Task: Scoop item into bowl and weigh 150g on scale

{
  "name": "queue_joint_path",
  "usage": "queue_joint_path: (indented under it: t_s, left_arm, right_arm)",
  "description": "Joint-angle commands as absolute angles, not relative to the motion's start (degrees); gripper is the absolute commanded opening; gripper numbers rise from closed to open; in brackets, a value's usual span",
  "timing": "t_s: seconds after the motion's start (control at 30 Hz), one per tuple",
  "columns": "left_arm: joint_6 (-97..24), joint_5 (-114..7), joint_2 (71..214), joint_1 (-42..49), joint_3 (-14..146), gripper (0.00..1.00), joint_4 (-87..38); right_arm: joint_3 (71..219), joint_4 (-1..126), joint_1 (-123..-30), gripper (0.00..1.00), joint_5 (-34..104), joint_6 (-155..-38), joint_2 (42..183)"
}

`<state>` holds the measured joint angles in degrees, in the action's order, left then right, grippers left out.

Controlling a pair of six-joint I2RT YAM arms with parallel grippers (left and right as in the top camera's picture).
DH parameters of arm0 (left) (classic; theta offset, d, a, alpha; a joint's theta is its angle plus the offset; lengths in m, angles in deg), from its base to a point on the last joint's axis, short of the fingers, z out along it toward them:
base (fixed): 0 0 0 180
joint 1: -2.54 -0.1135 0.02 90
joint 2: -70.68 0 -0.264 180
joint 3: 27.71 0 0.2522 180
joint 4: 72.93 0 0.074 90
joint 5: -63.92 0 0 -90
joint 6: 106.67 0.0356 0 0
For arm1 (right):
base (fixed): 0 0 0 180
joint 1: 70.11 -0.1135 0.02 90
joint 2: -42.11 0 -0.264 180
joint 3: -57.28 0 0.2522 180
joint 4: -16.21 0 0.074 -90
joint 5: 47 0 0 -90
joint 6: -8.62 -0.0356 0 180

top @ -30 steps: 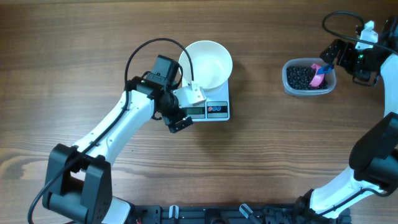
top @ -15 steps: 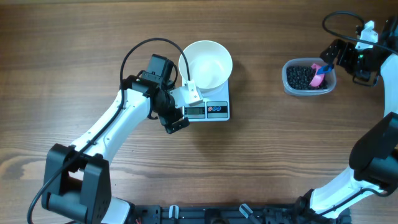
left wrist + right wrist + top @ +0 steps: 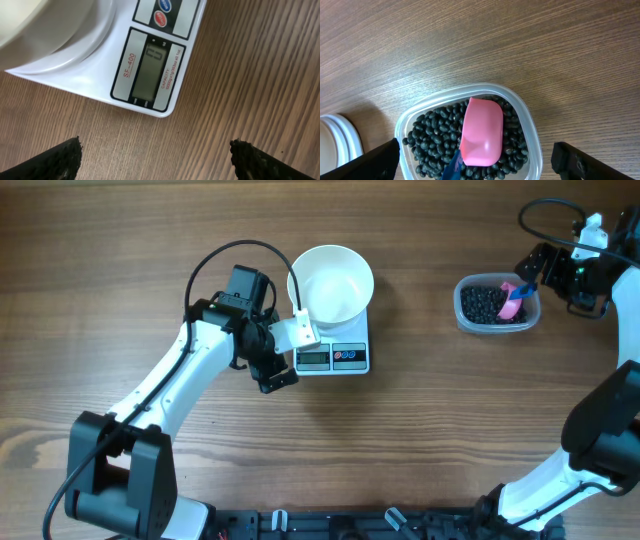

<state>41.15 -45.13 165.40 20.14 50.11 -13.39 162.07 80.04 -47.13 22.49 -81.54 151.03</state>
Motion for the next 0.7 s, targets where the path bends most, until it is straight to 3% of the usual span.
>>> queue_joint_path:
  t_s: [0.0, 0.67]
  left_arm:
    - [43.2, -46.7, 166.1, 19.9, 49.8, 1.00, -13.8]
    - [44.6, -46.6, 166.1, 19.9, 49.8, 1.00, -14.0]
  right_arm:
    - [163.2, 79.9, -47.0, 1.00, 22.7, -81.6, 149.5]
    - [163.2, 79.9, -47.0, 1.00, 22.7, -81.6, 149.5]
